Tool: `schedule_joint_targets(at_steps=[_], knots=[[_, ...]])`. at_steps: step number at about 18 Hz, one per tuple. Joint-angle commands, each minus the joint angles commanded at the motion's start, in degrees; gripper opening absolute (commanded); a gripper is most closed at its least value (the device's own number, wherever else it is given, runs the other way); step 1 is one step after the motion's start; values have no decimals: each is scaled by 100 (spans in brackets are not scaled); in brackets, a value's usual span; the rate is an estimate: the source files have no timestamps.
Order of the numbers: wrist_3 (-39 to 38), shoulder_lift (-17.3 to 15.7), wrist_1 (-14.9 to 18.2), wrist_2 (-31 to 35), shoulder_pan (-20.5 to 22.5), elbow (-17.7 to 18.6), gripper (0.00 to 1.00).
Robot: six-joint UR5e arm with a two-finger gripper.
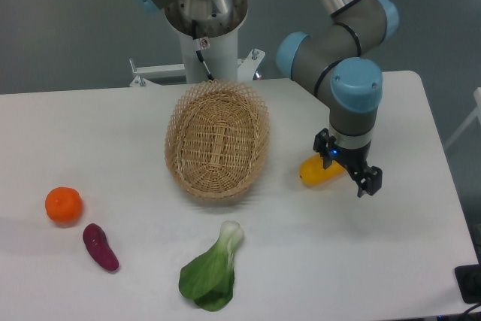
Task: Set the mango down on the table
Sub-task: 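Open the gripper, release the mango, and lift away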
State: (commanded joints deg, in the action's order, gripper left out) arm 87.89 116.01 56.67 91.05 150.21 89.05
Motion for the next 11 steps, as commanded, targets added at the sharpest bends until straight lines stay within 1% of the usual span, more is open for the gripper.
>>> schedule_joint_targets(at_steps=[1,3,5,8,11], knots=[[0,35,123,9,-35,-97,100],[-35,53,221,-17,-53,-212,100],[-245,71,204,-140,-71,-274,100],[-316,141,213,-456,-80,-432,100],[-325,159,221,-466,-80,-450,100]])
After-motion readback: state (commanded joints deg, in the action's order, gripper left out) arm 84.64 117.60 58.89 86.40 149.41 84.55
